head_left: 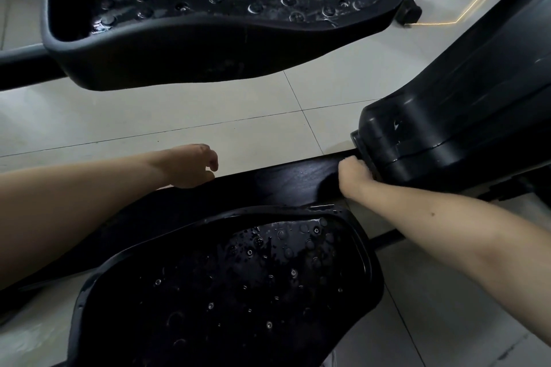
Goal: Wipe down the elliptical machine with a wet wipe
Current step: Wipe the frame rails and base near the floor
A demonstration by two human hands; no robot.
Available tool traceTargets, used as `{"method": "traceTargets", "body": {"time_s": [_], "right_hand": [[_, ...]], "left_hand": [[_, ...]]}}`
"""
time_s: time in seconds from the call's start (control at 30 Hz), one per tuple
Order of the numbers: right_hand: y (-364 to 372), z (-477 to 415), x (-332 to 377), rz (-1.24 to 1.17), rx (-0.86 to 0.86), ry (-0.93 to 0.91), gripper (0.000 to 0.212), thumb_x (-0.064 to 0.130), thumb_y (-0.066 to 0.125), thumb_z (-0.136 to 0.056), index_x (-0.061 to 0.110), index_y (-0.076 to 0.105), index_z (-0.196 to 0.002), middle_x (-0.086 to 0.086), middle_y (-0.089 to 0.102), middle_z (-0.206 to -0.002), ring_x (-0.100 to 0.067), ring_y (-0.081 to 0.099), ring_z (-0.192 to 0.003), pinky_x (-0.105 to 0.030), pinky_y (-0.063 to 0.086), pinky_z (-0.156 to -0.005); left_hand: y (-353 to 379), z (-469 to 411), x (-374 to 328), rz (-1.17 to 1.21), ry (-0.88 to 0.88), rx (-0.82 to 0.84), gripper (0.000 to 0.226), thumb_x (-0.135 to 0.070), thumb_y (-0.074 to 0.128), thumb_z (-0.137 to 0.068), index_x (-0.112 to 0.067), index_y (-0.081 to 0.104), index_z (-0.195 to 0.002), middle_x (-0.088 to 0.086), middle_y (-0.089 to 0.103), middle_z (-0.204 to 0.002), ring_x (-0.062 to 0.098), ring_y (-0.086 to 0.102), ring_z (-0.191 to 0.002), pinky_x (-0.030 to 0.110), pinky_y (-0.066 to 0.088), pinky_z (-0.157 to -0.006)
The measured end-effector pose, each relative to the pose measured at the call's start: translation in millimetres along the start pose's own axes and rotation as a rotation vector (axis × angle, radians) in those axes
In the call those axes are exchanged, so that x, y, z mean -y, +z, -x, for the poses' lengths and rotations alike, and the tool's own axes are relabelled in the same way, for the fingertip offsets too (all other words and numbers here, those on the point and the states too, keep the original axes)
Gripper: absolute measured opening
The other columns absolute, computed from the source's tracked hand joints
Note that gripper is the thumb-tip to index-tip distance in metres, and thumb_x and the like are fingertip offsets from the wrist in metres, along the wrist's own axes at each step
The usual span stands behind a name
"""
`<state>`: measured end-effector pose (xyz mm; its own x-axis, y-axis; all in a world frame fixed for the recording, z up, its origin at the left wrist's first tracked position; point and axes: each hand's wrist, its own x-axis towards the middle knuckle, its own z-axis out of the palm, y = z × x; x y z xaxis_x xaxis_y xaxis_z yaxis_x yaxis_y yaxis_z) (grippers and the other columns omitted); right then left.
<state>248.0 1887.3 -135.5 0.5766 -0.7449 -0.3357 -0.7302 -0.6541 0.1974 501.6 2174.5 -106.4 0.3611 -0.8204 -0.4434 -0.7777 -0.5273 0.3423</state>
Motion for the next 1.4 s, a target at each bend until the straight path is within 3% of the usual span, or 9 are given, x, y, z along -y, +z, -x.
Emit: {"method": "traceTargets", "body": {"time_s": [0.13,0.37,0.5,0.6,0.67,0.77,1.03,1.2,1.4], "right_hand": [[3,3,25,-0.287,-0.009,-0.277,0.016,-0.004,0.051,-0.078,0.009,0.05,-0.069,-0.008,0.054,-0.087,-0.024,0.055,-0.078,-0.027,0.033,-0.059],[14,-3,0,-0.014,0.02,-0.146,0.057,0.003,0.058,-0.087,0.0,0.047,-0.144,-0.022,0.017,-0.163,-0.041,0.021,-0.148,-0.036,0.022,-0.122],[11,-4,6,0.177,0.109,-0.04,0.047,0.023,0.049,-0.097,0.0,0.055,-0.138,-0.026,0.02,-0.162,-0.043,0.01,-0.151,-0.046,0.013,-0.126],[16,7,24,0.141,0.127,-0.058,0.049,0.024,0.063,-0.091,0.004,0.057,-0.135,-0.022,0.028,-0.154,-0.039,0.026,-0.145,-0.038,0.033,-0.117],[12,10,29,-0.042,0.05,-0.144,0.018,0.009,0.065,-0.081,0.013,0.066,-0.099,-0.013,0.041,-0.132,-0.029,0.046,-0.123,-0.027,0.046,-0.095],[-1,6,17,-0.249,0.096,-0.246,0.028,-0.002,0.053,-0.075,0.015,0.046,-0.054,-0.008,0.064,-0.082,-0.024,0.069,-0.074,-0.028,0.053,-0.066],[-10,-13,-16,0.016,0.123,-0.051,0.015,0.006,0.074,-0.08,0.009,0.068,-0.093,-0.013,0.057,-0.111,-0.032,0.063,-0.107,-0.031,0.055,-0.085],[-22,-8,27,-0.06,0.179,-0.239,0.036,0.011,0.062,-0.088,0.011,0.049,-0.055,-0.006,0.05,-0.057,-0.029,0.062,-0.065,-0.025,0.041,-0.056],[-36,5,104,-0.03,0.252,-0.514,0.036,0.01,0.073,-0.075,0.011,0.047,-0.05,-0.004,0.042,-0.051,-0.023,0.046,-0.054,-0.025,0.035,-0.05]], "left_hand": [[-2,0,-2,-0.016,-0.015,0.02,0.026,-0.025,0.06,-0.097,-0.02,0.066,-0.122,0.0,0.057,-0.13,0.017,0.053,-0.103,0.028,0.042,-0.093],[-5,3,-5,-0.006,-0.025,0.013,0.026,-0.025,0.06,-0.097,-0.021,0.066,-0.122,-0.002,0.058,-0.131,0.02,0.057,-0.112,0.029,0.043,-0.097],[-6,7,0,-0.011,-0.034,0.017,0.026,-0.025,0.06,-0.097,-0.021,0.066,-0.122,-0.001,0.058,-0.133,0.022,0.058,-0.117,0.033,0.045,-0.102],[-8,8,2,-0.028,-0.033,0.016,0.026,-0.026,0.06,-0.098,-0.02,0.066,-0.123,0.0,0.057,-0.134,0.023,0.057,-0.118,0.034,0.044,-0.104],[-9,7,1,-0.031,-0.03,0.014,0.026,-0.026,0.059,-0.099,-0.019,0.065,-0.123,0.0,0.056,-0.134,0.022,0.057,-0.119,0.034,0.043,-0.103],[-10,6,-2,-0.027,-0.03,0.017,0.026,-0.026,0.059,-0.099,-0.019,0.065,-0.124,0.0,0.057,-0.135,0.023,0.057,-0.119,0.034,0.043,-0.103],[-7,15,2,-0.075,-0.048,0.056,0.029,-0.029,0.058,-0.098,-0.023,0.064,-0.125,-0.002,0.056,-0.137,0.023,0.058,-0.12,0.034,0.045,-0.103],[-9,19,8,-0.101,-0.049,0.056,0.029,-0.029,0.058,-0.1,-0.02,0.064,-0.127,0.0,0.057,-0.136,0.023,0.057,-0.122,0.032,0.043,-0.104],[-11,31,20,-0.158,-0.06,0.071,0.031,-0.03,0.056,-0.101,-0.02,0.062,-0.129,0.002,0.056,-0.136,0.025,0.058,-0.122,0.039,0.045,-0.105]]}}
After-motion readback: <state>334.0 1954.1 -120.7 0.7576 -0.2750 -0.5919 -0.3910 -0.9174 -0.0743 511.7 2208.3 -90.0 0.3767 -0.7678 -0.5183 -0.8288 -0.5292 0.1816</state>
